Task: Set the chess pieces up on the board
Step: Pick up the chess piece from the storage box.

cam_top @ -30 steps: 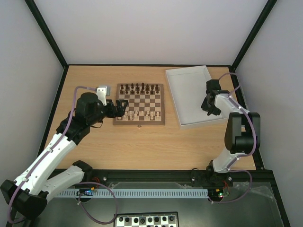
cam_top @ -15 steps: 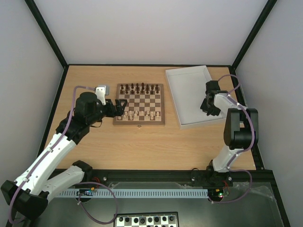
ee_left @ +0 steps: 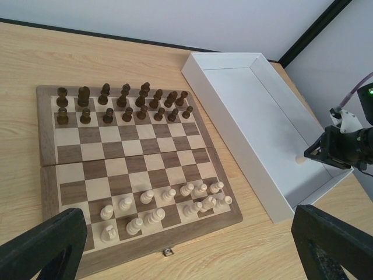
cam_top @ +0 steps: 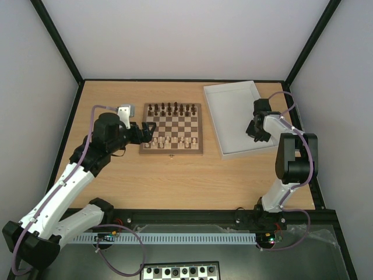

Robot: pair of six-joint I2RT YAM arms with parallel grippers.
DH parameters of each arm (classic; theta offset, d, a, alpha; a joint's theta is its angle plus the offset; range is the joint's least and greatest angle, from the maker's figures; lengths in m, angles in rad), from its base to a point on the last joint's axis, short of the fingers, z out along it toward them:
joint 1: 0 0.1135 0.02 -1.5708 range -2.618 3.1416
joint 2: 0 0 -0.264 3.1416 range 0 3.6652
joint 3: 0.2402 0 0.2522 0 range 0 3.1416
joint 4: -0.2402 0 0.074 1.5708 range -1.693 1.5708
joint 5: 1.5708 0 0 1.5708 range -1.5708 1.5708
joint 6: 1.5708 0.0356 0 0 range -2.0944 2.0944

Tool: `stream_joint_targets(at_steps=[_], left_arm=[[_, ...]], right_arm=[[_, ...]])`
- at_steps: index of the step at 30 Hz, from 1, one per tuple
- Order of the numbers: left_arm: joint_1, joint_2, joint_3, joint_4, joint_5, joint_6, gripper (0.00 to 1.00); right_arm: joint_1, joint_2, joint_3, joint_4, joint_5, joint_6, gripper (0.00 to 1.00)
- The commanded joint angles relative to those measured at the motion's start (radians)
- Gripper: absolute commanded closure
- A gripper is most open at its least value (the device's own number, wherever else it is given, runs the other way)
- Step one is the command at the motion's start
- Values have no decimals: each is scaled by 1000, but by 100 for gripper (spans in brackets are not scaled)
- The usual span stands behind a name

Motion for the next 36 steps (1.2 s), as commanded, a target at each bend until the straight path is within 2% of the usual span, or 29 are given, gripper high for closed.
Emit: stream_joint_targets(at_steps=[1, 12, 24, 27, 30, 36], left_arm=[[6, -4, 20, 10, 7, 6, 0], [6, -11, 15, 11, -2, 4, 1], [6, -5, 23, 4, -30, 4, 1], [6, 7, 24, 4, -37, 1, 0], [6, 12, 26, 5, -41, 0, 1], [6, 11, 26, -3, -59, 0, 0]], right_arm=[[-5, 5, -13, -1, -35, -1, 90], [9, 1, -13, 6, -94, -10, 92], [121, 32, 39, -8, -95, -12, 92], [133, 34, 54, -18, -100, -19, 82], [135, 25, 52, -16, -99, -25, 77], [142, 32, 51, -15, -99, -29, 81]])
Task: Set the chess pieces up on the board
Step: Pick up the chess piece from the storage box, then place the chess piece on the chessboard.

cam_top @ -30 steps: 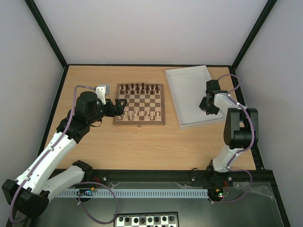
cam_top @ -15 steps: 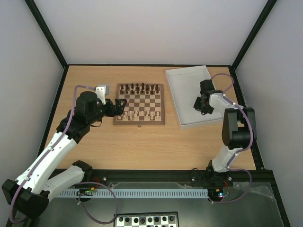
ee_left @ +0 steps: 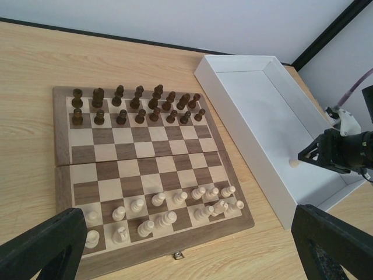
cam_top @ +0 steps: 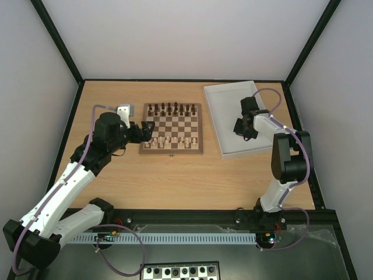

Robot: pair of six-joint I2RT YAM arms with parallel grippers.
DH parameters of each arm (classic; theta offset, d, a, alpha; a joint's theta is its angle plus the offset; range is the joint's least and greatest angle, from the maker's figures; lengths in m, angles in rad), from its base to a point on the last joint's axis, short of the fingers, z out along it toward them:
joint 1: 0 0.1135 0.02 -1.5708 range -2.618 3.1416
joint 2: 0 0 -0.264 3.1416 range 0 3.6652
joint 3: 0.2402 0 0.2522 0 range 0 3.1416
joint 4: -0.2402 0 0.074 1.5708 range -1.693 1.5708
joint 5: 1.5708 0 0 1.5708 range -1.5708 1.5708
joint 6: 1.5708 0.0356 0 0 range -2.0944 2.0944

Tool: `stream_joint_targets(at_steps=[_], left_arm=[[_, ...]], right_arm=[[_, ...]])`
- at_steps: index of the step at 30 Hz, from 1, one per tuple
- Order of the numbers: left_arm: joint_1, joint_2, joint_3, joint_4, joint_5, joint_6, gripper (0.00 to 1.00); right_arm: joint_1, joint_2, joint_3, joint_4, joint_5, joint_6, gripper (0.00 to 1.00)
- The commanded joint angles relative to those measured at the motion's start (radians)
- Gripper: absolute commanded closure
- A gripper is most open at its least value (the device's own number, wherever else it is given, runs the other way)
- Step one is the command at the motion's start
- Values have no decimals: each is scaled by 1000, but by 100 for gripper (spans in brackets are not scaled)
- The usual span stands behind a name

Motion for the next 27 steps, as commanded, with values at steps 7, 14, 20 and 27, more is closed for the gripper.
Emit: stream_joint_targets(at_steps=[7, 14, 20, 27], left_arm=[[6, 0, 28, -5, -25, -1, 0], [6, 1, 29, -7, -29, 0, 0], [6, -3, 28, -9, -32, 2, 1], [6, 1, 28, -9, -28, 0, 0]], right_arm=[[15, 17, 25, -40, 3, -6, 72], [15, 7, 30, -42, 22, -3, 71], [15, 2, 30, -45, 28, -1, 71], [15, -22, 22, -47, 35, 1, 71]])
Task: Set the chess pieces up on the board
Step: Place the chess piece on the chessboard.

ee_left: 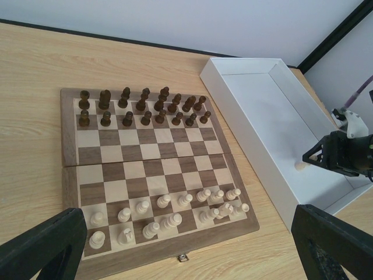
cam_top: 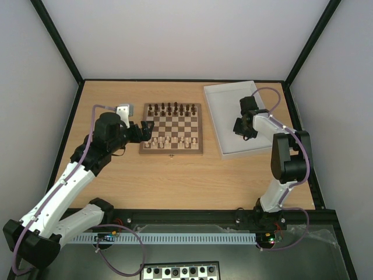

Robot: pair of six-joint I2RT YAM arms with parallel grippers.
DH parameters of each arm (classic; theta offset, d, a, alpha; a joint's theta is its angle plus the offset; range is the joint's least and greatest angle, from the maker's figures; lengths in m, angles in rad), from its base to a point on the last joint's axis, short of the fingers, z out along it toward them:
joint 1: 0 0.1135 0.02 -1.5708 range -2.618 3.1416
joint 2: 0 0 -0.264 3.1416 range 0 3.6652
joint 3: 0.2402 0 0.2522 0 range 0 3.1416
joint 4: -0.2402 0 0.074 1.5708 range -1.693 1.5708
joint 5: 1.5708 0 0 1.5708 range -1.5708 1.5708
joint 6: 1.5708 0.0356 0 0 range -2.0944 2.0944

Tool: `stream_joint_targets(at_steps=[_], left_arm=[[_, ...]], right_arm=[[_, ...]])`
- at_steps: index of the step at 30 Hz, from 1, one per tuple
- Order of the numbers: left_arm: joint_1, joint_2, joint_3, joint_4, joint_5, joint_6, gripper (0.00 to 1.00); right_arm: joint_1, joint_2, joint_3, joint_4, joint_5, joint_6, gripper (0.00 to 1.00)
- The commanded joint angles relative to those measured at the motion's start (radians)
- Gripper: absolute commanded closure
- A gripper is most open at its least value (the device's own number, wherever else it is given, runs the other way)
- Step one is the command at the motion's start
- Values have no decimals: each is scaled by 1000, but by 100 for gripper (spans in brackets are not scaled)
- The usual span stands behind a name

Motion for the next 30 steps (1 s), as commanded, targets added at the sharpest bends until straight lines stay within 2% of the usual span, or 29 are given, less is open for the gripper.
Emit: stream_joint_targets(at_steps=[1, 16, 23, 30], left_arm=[[6, -1, 27, -8, -3, 0, 0], [6, 6, 35, -19, -16, 0, 1], [6, -15, 29, -31, -28, 2, 0], [6, -42, 18, -26, -28, -3, 0]], right_arm=[[5, -28, 12, -46, 19, 2, 71], [6, -9, -21, -21, 29, 6, 69], [6, -5, -3, -22, 15, 4, 97], [16, -79, 29, -53, 8, 6, 99]])
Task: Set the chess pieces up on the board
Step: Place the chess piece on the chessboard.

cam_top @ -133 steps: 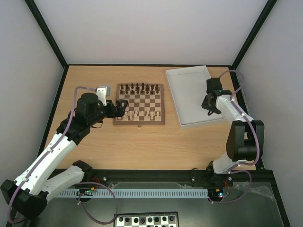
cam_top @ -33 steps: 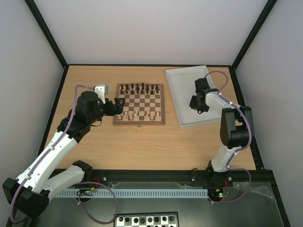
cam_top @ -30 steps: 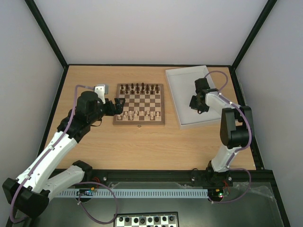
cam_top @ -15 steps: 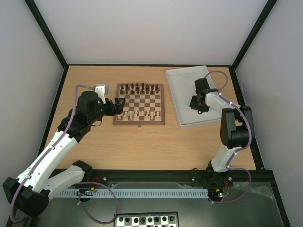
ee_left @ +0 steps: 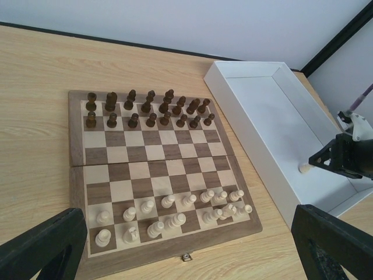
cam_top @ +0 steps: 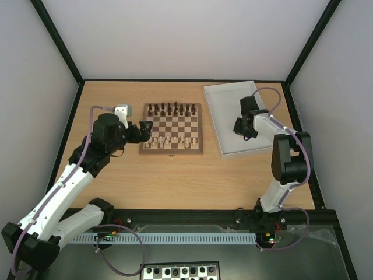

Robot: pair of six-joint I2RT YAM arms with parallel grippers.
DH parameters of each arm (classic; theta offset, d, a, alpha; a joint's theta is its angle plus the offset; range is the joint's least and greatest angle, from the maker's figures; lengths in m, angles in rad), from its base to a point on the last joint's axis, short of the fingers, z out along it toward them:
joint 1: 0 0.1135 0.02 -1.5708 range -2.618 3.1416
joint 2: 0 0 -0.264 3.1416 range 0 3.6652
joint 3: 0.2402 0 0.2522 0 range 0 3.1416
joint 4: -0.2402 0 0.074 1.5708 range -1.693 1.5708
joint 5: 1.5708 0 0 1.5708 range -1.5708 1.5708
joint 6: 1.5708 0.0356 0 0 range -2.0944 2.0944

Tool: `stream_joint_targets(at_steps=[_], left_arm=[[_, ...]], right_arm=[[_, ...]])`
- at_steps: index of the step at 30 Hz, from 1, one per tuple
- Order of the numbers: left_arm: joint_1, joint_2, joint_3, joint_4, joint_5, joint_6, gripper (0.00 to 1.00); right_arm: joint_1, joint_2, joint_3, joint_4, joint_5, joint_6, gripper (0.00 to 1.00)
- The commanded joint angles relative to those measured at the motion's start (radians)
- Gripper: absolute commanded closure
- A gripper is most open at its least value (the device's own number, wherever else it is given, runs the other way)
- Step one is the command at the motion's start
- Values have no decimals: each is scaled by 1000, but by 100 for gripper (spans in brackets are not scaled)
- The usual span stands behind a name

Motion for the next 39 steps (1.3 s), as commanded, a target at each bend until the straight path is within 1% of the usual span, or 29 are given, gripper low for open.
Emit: stream_joint_targets(at_steps=[1, 15, 22, 25, 29, 33, 39], left_arm=[[6, -29, 12, -4, -8, -6, 1], [6, -161, -49, -50, -43, -59, 0], [6, -201, -64, -51, -43, -86, 0], [6, -230, -82, -38, -57, -100, 1], [6, -219, -96, -29, -57, -114, 0], [6, -220, -103, -24, -61, -124, 1], [6, -215, -101, -29, -68, -129, 1]], right_arm=[[21, -82, 45, -62, -3, 7, 99], [268, -131, 287, -208, 39, -4, 99], [385, -149, 386, -283, -6, -36, 99], [448, -122, 465, -337, -45, -64, 99], [540, -65, 523, -399, -68, -90, 99], [619, -7, 537, -421, -58, -99, 99], [697, 92, 560, -468, -30, -108, 99]])
